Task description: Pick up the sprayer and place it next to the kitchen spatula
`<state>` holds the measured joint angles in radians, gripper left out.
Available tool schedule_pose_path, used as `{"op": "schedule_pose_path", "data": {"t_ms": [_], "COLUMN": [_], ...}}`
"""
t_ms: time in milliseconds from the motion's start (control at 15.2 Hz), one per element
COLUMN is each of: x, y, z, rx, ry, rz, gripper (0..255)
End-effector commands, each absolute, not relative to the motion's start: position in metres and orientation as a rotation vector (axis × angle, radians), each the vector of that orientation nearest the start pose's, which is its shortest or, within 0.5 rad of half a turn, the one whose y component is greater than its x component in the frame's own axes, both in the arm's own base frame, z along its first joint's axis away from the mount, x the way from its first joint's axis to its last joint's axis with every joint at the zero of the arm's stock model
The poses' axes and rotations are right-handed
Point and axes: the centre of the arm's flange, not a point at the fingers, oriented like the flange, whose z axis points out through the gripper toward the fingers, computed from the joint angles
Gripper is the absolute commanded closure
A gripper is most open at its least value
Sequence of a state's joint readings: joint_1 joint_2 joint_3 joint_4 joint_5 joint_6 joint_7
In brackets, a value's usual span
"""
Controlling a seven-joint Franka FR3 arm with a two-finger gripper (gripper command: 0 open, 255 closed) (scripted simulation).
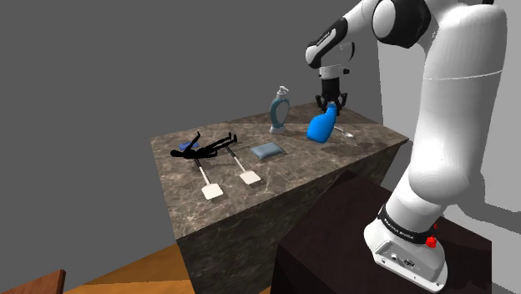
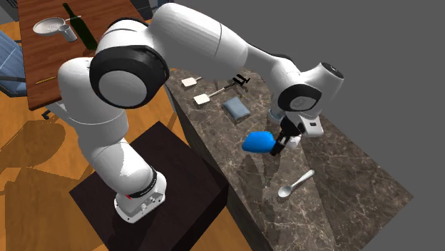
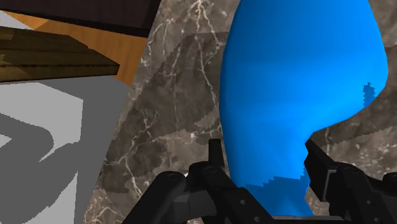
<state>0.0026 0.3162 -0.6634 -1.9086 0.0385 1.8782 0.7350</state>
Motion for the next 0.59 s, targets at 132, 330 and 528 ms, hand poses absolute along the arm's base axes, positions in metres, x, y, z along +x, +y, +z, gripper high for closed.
{"op": "schedule_pose_path", "data": {"t_ms": [132, 330, 528], "x": [0.476, 0.482, 0.488], "y": [-0.285, -0.246, -0.207], "z": [0.348, 0.348, 0.348], "rx": [-2.491, -2.491, -2.491], "ry": [2.135, 2.135, 2.135], "rz": [0.449, 0.449, 0.449], "gripper": [255, 255, 255]}}
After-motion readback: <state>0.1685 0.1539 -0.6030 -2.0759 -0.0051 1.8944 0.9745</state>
